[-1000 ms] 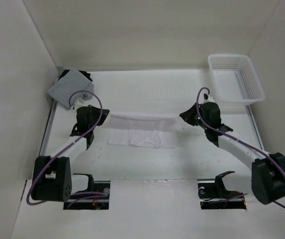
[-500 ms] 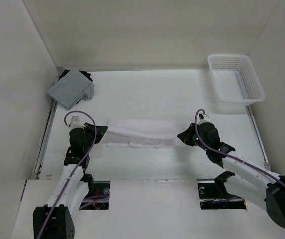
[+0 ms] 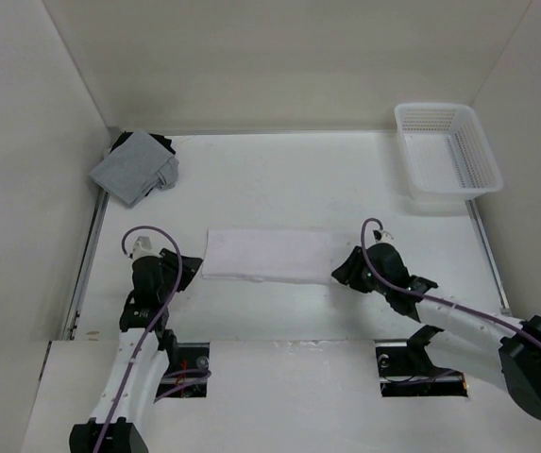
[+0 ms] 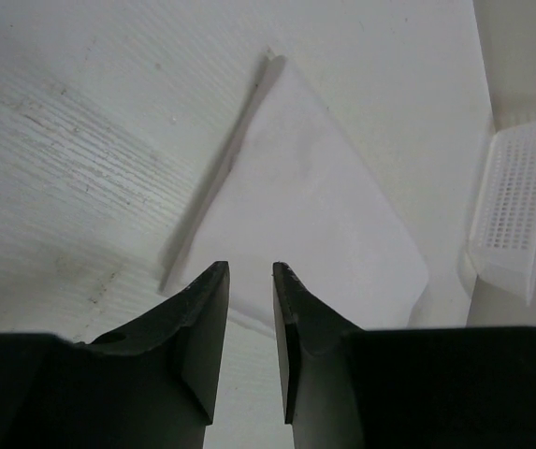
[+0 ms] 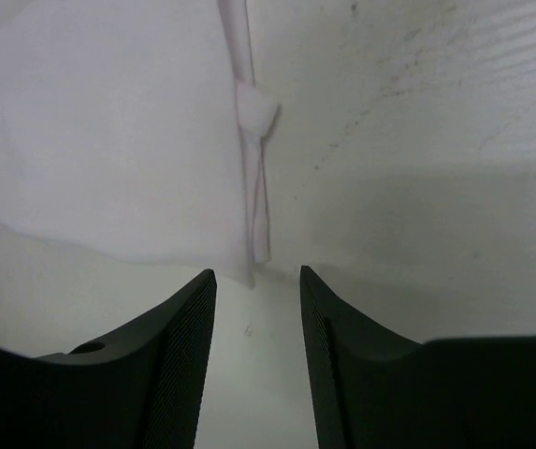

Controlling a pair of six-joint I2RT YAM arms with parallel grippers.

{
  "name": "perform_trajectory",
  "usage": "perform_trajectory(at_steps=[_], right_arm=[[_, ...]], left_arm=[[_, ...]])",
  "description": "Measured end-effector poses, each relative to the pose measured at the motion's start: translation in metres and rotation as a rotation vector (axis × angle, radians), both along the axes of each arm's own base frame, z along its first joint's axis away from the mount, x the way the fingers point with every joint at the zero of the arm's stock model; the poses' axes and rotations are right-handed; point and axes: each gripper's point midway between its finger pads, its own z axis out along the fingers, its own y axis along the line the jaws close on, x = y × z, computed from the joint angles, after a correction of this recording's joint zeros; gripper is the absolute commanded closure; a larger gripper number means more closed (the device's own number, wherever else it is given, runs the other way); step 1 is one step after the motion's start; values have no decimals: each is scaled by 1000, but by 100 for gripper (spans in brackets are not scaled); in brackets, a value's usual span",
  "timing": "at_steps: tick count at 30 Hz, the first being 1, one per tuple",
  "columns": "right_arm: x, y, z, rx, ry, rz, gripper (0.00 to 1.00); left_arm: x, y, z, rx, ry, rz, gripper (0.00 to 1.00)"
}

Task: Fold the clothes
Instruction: Fold the tank top

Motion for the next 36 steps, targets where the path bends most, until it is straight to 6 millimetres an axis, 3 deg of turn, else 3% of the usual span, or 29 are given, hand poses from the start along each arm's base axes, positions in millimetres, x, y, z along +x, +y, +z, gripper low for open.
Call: perform_trajectory(at_steps=[3,6,9,13,17,19,21,24,27,32,36], right_arm=[[12,-2,7,4,-27,-21,50],[28,0,9,9,-34,-31,50],[42,1,-1,21,-11,-43,51],[52,9,-9,78,7,-45,55],[58,24,-12,158,23,-24,69],[60,30,-15,193,37,-17,83],[63,31,-17,217,49,-30,91],[64,21,-14,229,42,-75,96],[64,3,6,227,-18,-131,97],[66,-23,69,184,-197,-184,96],[72,-27,109,77,-256,-172,95]], left_arm=[[2,-11,6,27,-13,-42,78],[5,-42,16,57,-33,-150,78],[5,-75,20,91,-48,-248,78],[3,-92,13,126,-46,-289,78],[10,-94,22,134,-84,-271,77],[16,-94,32,130,-117,-258,77],[22,-96,43,125,-149,-253,77],[32,-101,59,118,-193,-250,77],[36,-109,62,116,-205,-266,77],[33,-129,52,120,-183,-325,77],[32,-139,53,111,-194,-350,76]])
